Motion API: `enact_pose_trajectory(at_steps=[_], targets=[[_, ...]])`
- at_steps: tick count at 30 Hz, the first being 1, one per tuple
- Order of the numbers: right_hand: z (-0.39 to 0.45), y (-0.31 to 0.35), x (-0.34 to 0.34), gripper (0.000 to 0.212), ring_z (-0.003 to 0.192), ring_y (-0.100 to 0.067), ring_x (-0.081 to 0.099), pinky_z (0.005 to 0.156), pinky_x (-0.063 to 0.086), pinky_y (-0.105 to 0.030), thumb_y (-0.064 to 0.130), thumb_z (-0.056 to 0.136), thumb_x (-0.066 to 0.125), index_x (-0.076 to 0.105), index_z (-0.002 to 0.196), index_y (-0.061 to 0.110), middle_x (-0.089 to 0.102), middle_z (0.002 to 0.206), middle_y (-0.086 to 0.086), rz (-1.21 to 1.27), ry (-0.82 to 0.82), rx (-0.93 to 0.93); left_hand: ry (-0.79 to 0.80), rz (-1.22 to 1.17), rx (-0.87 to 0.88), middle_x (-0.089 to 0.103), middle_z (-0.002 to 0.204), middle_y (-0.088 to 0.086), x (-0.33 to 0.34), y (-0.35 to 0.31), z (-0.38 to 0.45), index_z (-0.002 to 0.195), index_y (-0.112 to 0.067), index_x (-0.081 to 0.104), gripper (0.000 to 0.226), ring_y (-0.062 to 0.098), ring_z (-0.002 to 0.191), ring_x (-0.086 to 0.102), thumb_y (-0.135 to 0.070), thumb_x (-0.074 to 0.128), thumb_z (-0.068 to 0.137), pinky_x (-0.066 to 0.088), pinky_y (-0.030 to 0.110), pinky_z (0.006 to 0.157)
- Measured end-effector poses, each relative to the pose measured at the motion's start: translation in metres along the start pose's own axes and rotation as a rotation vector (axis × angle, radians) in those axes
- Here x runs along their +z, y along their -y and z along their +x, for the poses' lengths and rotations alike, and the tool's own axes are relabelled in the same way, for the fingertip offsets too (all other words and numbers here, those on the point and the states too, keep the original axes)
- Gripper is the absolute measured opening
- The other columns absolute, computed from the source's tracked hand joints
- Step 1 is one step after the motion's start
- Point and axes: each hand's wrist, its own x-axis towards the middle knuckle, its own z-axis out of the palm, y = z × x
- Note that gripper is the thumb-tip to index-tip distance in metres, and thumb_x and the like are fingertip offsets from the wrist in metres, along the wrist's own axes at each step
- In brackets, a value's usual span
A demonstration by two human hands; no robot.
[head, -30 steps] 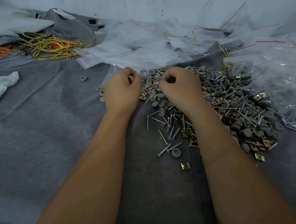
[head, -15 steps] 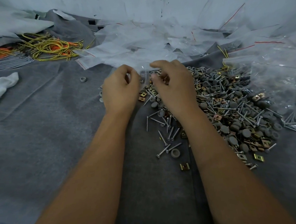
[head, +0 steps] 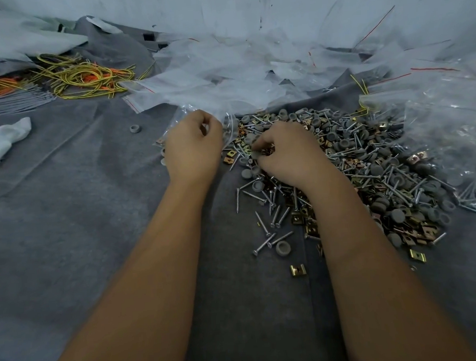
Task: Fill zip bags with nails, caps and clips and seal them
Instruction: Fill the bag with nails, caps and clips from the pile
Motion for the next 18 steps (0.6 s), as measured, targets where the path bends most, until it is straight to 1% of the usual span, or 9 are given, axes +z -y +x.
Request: enact_pose_trajectory(at_steps=[4, 7, 8, 10, 12, 14, 16, 18], targets=[[-0.001, 0.000, 0.002, 0.014, 0.098, -0.022, 0.062, 0.089, 0.051, -0.041, 0.028, 0.088, 0.063, 0.075, 0.096, 0.027, 0.071, 0.100, 0.003, 0.032, -0.044, -0.012, 0.013, -0.043, -0.007, 0.050, 0.057, -0.006, 0.000, 0.000, 0.000, 0.082, -0.016, 0.065, 0.021, 0.009, 0.054, 0.042, -0.027, 0.051, 0.093, 0.031, 0.029, 0.053], [-0.001, -0.001, 0.002, 0.005, 0.092, -0.016, 0.061, 0.086, 0.051, -0.039, 0.026, 0.086, 0.066, 0.068, 0.086, 0.030, 0.067, 0.092, 0.012, 0.082, -0.067, -0.001, 0.020, -0.067, -0.019, 0.051, 0.058, -0.006, 0.000, 0.002, 0.000, 0.082, -0.020, 0.065, 0.020, 0.009, 0.054, 0.043, -0.029, 0.051, 0.093, 0.032, 0.029, 0.053], [-0.001, -0.001, 0.001, 0.007, 0.092, -0.015, 0.061, 0.086, 0.051, -0.039, 0.024, 0.086, 0.068, 0.065, 0.084, 0.031, 0.065, 0.090, 0.013, 0.093, -0.071, 0.004, 0.023, -0.069, -0.021, 0.052, 0.058, -0.006, 0.000, 0.001, 0.001, 0.082, -0.022, 0.064, 0.019, 0.009, 0.054, 0.044, -0.030, 0.051, 0.093, 0.032, 0.028, 0.053], [-0.002, -0.002, 0.002, 0.010, 0.090, -0.015, 0.061, 0.085, 0.052, -0.039, 0.022, 0.085, 0.068, 0.064, 0.081, 0.030, 0.066, 0.090, 0.011, 0.128, -0.090, 0.013, 0.035, -0.069, -0.021, 0.055, 0.059, -0.004, 0.000, 0.001, 0.001, 0.082, -0.024, 0.064, 0.018, 0.012, 0.055, 0.049, -0.031, 0.051, 0.092, 0.035, 0.029, 0.053], [-0.002, 0.000, 0.002, 0.005, 0.085, -0.015, 0.061, 0.081, 0.052, -0.041, 0.022, 0.085, 0.067, 0.064, 0.083, 0.026, 0.066, 0.087, 0.009, 0.197, -0.140, 0.014, 0.058, -0.057, -0.015, 0.060, 0.062, -0.001, 0.001, 0.001, 0.001, 0.085, -0.025, 0.065, 0.017, 0.018, 0.061, 0.058, -0.032, 0.052, 0.091, 0.042, 0.032, 0.057], [-0.002, 0.003, 0.003, 0.004, 0.081, -0.013, 0.060, 0.079, 0.052, -0.040, 0.023, 0.086, 0.066, 0.064, 0.084, 0.024, 0.064, 0.085, 0.008, 0.306, -0.208, 0.010, 0.087, -0.039, 0.007, 0.060, 0.059, 0.000, 0.002, 0.002, 0.001, 0.086, -0.024, 0.067, 0.018, 0.020, 0.061, 0.059, -0.033, 0.052, 0.090, 0.045, 0.034, 0.058], [-0.002, 0.008, 0.003, 0.009, 0.084, -0.013, 0.058, 0.079, 0.051, -0.036, 0.021, 0.085, 0.067, 0.060, 0.081, 0.027, 0.060, 0.090, 0.007, 0.409, -0.283, 0.001, 0.113, -0.042, 0.035, 0.057, 0.054, -0.001, 0.003, 0.002, 0.001, 0.085, -0.023, 0.068, 0.019, 0.015, 0.053, 0.054, -0.033, 0.052, 0.089, 0.041, 0.032, 0.055], [-0.002, 0.012, 0.004, 0.011, 0.093, -0.016, 0.055, 0.082, 0.047, -0.032, 0.020, 0.083, 0.068, 0.060, 0.080, 0.028, 0.055, 0.096, 0.006, 0.470, -0.335, -0.014, 0.118, -0.056, 0.052, 0.056, 0.053, -0.002, 0.003, 0.003, 0.001, 0.084, -0.024, 0.069, 0.020, 0.010, 0.049, 0.048, -0.034, 0.052, 0.087, 0.038, 0.029, 0.053]])
